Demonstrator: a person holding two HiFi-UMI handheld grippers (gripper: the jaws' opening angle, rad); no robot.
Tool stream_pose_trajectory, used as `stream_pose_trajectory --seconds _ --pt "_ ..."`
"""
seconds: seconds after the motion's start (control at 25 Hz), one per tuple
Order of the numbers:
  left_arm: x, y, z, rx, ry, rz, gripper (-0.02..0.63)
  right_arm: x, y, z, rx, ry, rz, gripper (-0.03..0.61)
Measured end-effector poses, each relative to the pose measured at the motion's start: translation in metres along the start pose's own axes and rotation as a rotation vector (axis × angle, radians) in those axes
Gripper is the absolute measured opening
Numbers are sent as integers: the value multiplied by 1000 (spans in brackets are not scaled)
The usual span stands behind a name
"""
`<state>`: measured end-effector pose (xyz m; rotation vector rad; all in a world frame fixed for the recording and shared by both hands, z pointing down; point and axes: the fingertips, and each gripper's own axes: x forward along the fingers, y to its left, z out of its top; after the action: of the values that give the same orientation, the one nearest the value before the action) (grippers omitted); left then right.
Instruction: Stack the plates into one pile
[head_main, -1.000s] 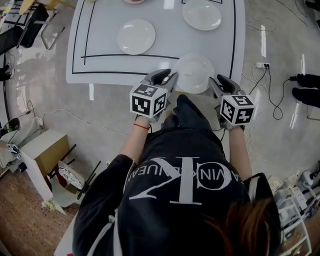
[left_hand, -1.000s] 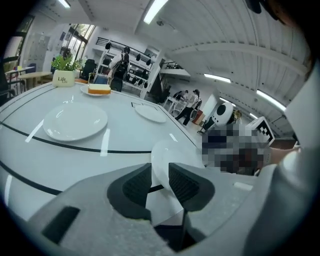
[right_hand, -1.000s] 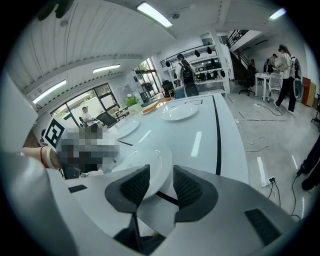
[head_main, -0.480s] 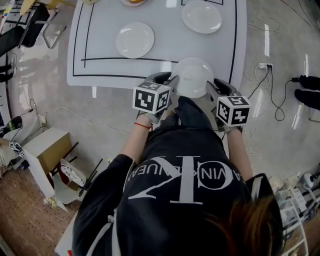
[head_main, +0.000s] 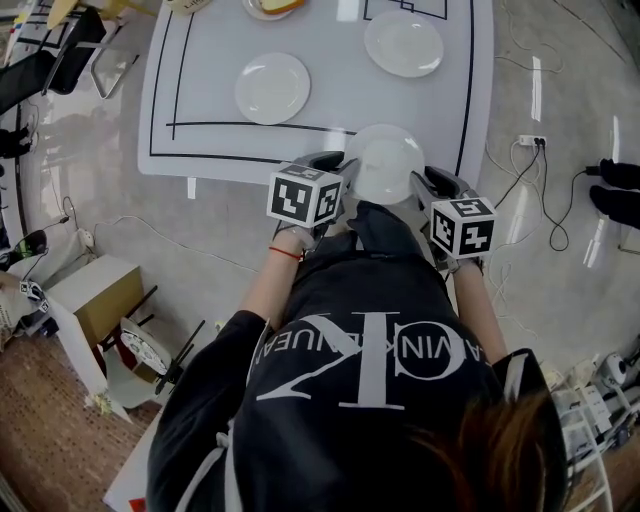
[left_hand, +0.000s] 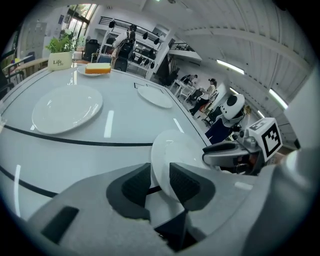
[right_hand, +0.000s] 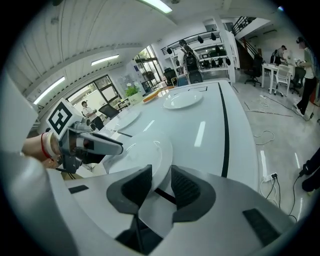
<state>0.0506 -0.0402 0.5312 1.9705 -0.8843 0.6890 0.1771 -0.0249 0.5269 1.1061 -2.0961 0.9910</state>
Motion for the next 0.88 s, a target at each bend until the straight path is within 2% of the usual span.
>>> stream_pose_trajectory --seconds 0.16,0.44,0.72,0.88 --pt "1 0 1 -5 8 12 121 1 1 0 -9 1 6 118" --pt "1 4 5 -78 -29 56 86 1 -2 2 8 -23 26 101" --pt "-8 4 13 -101 -79 53 64 -6 -3 15 83 -102 35 57" --pt "-17 7 21 -104 -110 74 60 -7 0 29 92 -132 54 43"
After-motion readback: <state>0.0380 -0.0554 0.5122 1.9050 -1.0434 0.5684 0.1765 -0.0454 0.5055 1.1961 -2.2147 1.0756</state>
